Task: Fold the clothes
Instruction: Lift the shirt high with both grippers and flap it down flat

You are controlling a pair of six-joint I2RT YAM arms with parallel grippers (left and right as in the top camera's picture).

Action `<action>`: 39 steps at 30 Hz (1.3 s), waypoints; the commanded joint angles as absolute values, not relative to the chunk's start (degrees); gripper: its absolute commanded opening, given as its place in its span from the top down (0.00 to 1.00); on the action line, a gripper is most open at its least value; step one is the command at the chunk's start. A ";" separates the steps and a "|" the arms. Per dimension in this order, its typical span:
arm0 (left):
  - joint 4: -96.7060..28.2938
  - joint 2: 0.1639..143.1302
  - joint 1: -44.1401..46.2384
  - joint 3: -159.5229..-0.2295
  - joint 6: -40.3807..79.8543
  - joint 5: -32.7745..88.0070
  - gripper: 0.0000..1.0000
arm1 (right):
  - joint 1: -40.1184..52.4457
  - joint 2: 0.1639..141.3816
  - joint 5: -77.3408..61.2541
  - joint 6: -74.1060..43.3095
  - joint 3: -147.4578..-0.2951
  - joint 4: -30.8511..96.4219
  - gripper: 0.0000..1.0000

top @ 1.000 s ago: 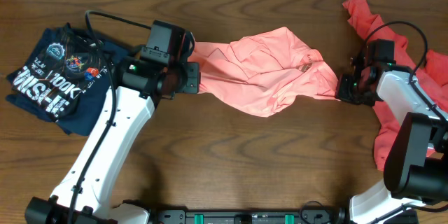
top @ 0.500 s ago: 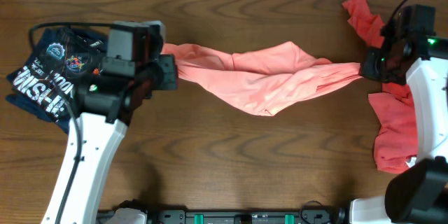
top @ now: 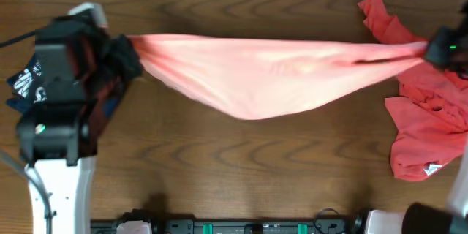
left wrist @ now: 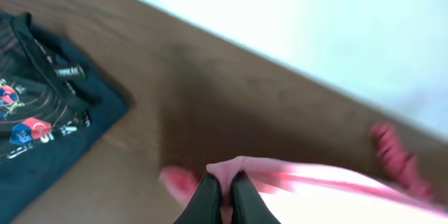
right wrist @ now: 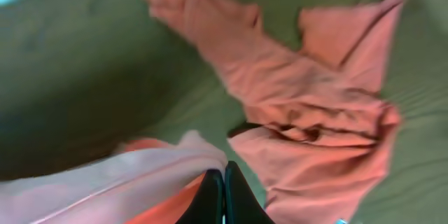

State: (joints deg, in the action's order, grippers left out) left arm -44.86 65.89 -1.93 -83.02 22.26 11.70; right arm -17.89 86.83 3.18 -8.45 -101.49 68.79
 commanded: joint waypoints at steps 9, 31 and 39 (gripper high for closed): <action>-44.69 57.58 -5.98 -85.65 27.73 23.59 0.94 | -21.17 82.78 3.05 -5.28 -107.98 73.08 0.99; -3.07 90.59 -4.43 -93.34 23.38 23.57 0.94 | -11.60 99.85 -6.35 -14.26 -110.52 36.93 0.99; -19.46 89.84 -5.02 -103.22 23.55 24.08 0.94 | -13.72 99.88 -5.80 -12.32 -116.49 45.36 0.99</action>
